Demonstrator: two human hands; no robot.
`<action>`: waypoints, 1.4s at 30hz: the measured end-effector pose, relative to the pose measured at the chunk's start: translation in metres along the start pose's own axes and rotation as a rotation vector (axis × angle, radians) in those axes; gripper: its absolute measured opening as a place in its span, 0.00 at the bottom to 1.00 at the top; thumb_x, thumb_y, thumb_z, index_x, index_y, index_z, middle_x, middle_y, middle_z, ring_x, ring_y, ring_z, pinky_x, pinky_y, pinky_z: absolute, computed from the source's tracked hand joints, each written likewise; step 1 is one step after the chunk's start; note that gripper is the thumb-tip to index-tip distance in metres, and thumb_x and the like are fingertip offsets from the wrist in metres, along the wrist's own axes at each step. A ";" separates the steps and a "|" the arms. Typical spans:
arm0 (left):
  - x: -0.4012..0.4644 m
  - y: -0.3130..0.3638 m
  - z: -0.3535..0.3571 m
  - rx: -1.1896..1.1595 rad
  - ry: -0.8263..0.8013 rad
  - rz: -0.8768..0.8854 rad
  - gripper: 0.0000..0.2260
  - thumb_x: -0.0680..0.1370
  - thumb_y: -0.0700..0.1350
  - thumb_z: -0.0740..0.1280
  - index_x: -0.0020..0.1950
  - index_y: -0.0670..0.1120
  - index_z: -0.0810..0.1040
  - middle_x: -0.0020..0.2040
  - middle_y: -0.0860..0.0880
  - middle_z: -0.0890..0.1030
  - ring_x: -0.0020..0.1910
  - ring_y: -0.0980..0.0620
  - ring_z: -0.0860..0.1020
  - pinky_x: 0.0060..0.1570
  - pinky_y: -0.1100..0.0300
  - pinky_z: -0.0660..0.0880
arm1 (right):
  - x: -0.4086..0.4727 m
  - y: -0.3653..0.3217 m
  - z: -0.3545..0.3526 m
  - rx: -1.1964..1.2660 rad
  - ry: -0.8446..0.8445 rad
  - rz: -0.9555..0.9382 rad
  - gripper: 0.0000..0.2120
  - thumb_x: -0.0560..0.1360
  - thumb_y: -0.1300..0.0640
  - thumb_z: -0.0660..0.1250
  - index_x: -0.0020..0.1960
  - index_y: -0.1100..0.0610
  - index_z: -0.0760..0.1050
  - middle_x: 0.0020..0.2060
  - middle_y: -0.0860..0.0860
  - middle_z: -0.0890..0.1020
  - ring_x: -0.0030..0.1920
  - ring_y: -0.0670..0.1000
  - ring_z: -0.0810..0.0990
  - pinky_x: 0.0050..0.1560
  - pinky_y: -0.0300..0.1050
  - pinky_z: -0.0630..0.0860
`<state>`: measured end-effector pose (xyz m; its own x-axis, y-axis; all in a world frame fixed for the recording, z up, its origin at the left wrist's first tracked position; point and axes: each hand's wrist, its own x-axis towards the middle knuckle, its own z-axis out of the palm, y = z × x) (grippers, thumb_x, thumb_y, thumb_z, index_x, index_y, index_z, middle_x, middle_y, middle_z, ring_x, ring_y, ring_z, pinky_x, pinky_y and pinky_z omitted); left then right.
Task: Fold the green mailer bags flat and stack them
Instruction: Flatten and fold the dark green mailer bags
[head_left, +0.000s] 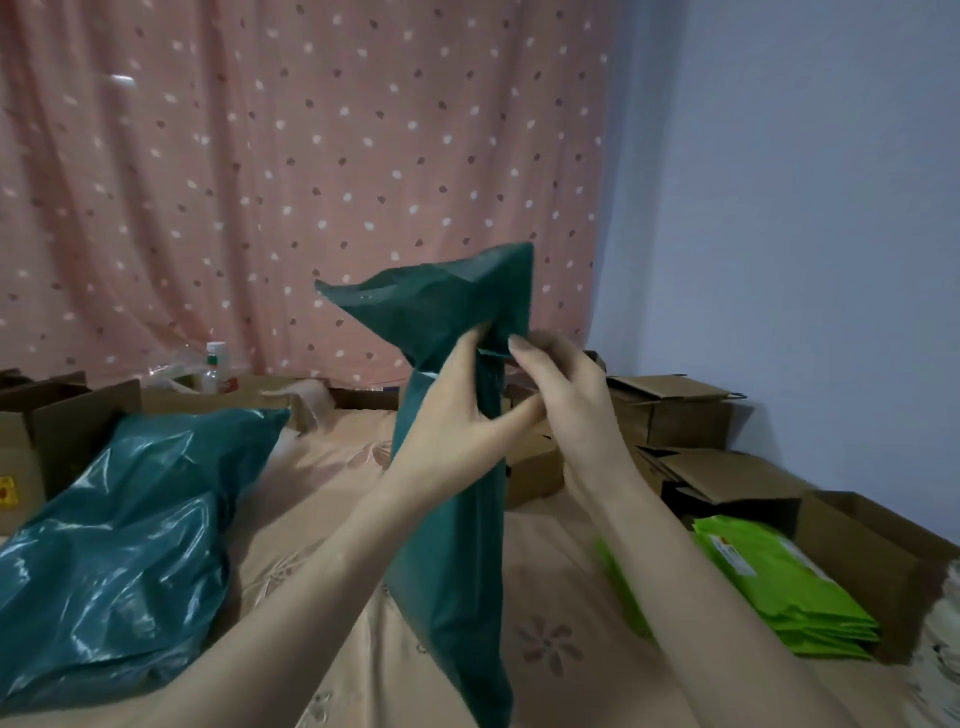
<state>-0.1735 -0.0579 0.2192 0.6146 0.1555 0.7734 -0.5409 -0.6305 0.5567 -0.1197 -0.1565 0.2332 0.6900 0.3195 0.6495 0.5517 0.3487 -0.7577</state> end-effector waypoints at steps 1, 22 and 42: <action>0.005 0.001 -0.001 -0.056 0.081 -0.009 0.17 0.74 0.48 0.68 0.62 0.55 0.68 0.54 0.65 0.75 0.54 0.72 0.73 0.54 0.72 0.70 | 0.000 -0.001 -0.001 0.000 -0.050 0.014 0.11 0.78 0.54 0.62 0.54 0.58 0.79 0.49 0.51 0.83 0.52 0.46 0.81 0.52 0.39 0.76; 0.015 0.005 -0.070 -0.635 0.272 -0.281 0.08 0.81 0.45 0.59 0.53 0.53 0.77 0.48 0.54 0.83 0.43 0.58 0.82 0.40 0.64 0.79 | 0.014 0.053 -0.047 -0.155 -0.023 0.610 0.30 0.74 0.32 0.55 0.67 0.49 0.71 0.63 0.47 0.76 0.61 0.50 0.75 0.65 0.50 0.69; 0.005 -0.038 -0.102 -0.537 0.415 -0.539 0.11 0.80 0.53 0.60 0.49 0.49 0.79 0.36 0.53 0.84 0.32 0.56 0.82 0.31 0.64 0.79 | 0.002 -0.019 -0.071 -0.050 0.285 -0.110 0.26 0.69 0.78 0.57 0.60 0.56 0.76 0.56 0.46 0.78 0.55 0.41 0.79 0.52 0.37 0.77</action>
<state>-0.2085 0.0447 0.2325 0.6625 0.6607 0.3528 -0.4982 0.0370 0.8663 -0.0954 -0.2249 0.2438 0.7242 0.0199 0.6894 0.6483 0.3211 -0.6903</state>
